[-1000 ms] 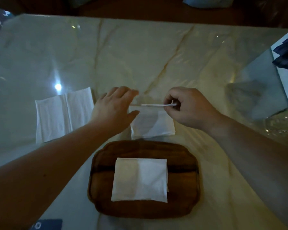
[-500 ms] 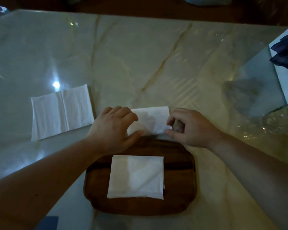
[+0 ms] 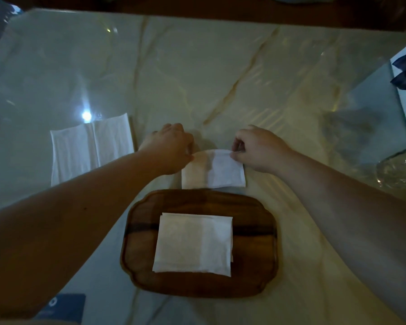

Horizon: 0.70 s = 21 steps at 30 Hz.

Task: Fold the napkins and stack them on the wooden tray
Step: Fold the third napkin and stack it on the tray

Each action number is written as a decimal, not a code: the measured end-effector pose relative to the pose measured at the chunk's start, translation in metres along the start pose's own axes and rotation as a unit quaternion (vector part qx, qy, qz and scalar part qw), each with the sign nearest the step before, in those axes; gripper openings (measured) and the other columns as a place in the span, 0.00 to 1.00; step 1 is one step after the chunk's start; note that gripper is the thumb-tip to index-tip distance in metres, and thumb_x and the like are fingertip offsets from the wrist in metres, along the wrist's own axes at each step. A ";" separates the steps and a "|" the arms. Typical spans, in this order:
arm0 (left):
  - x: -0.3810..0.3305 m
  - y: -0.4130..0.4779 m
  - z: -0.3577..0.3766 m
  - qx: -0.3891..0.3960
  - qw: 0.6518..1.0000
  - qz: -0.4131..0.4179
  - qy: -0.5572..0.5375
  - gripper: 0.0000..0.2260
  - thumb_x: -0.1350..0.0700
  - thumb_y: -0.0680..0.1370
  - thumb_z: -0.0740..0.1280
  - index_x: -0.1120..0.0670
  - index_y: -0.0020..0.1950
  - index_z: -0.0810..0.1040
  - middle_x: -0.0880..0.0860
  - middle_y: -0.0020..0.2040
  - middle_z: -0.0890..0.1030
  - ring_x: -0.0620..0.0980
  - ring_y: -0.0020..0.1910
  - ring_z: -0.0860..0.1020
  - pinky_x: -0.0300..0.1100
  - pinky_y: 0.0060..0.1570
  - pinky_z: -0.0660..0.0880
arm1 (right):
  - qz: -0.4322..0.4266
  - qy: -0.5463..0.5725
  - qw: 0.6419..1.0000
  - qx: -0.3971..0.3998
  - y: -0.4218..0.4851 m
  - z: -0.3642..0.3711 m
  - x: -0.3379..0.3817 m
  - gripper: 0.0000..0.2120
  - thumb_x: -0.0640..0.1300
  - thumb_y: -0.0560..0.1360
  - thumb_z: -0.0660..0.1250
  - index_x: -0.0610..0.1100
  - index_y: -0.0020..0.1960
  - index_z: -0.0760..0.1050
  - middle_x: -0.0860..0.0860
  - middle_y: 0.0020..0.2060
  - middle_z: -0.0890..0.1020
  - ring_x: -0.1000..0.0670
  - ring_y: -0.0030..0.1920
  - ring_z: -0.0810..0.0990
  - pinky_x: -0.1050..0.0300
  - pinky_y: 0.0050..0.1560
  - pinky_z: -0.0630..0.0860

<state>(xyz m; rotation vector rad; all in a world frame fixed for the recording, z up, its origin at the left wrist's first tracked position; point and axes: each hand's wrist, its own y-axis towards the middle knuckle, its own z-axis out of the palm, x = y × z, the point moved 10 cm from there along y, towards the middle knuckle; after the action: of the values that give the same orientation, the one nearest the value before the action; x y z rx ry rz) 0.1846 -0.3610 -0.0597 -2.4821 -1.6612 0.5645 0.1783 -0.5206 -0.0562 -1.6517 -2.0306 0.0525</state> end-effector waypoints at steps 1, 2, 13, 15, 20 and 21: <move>-0.002 -0.001 0.000 0.006 1.000 0.006 -0.005 0.05 0.46 0.73 0.67 0.45 0.45 0.76 0.48 0.44 0.69 0.51 0.50 0.71 0.48 0.48 0.71 | -0.004 0.003 1.000 -0.002 -0.001 -0.001 0.002 0.07 0.49 0.72 0.69 0.53 0.40 0.71 0.52 0.43 0.72 0.49 0.45 0.74 0.52 0.44 0.73; -0.004 -0.002 0.000 0.009 1.000 0.011 -0.018 0.04 0.47 0.74 0.66 0.46 0.45 0.76 0.49 0.44 0.70 0.51 0.48 0.72 0.47 0.47 0.72 | -0.010 0.015 1.000 -0.015 -0.004 -0.004 0.004 0.06 0.47 0.72 0.69 0.52 0.40 0.72 0.52 0.42 0.73 0.49 0.44 0.75 0.52 0.43 0.73; 0.009 -0.056 -0.025 -0.017 0.904 -0.071 -0.421 0.08 0.60 0.70 0.74 0.47 0.40 0.79 0.46 0.34 0.83 0.45 0.34 0.82 0.36 0.32 0.79 | -0.009 0.318 0.943 -0.098 -0.062 -0.031 0.019 0.05 0.39 0.70 0.72 0.47 0.40 0.77 0.51 0.34 0.82 0.54 0.33 0.80 0.61 0.36 0.76; 0.015 -0.072 -0.026 -0.027 0.871 -0.092 -0.482 0.10 0.63 0.70 0.74 0.48 0.40 0.80 0.45 0.33 0.82 0.48 0.34 0.83 0.39 0.32 0.80 | -0.003 0.369 0.924 -0.103 -0.075 -0.026 0.025 0.08 0.36 0.70 0.72 0.47 0.38 0.77 0.53 0.31 0.81 0.56 0.30 0.77 0.65 0.32 0.74; 0.029 -0.115 -0.022 -0.045 0.832 -0.140 -0.536 0.10 0.63 0.69 0.74 0.46 0.40 0.82 0.45 0.32 0.80 0.49 0.36 0.80 0.47 0.36 0.80 | 0.013 0.437 0.896 -0.078 -0.108 -0.001 0.038 0.07 0.37 0.70 0.73 0.47 0.39 0.77 0.53 0.35 0.83 0.56 0.33 0.80 0.64 0.35 0.74; 0.029 -0.123 -0.018 -0.042 0.824 -0.147 -0.545 0.10 0.63 0.69 0.74 0.46 0.40 0.82 0.45 0.31 0.80 0.48 0.35 0.80 0.46 0.35 0.78 | 0.013 0.450 0.890 -0.072 -0.113 0.004 0.039 0.06 0.37 0.70 0.73 0.47 0.40 0.78 0.52 0.35 0.83 0.55 0.34 0.81 0.65 0.36 0.75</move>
<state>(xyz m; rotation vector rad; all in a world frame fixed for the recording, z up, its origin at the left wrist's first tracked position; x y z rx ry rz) 0.0941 -0.2832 -0.0149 -1.8776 -2.3035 2.1585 0.0696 -0.5122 -0.0060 -1.3885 -1.3021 -0.7369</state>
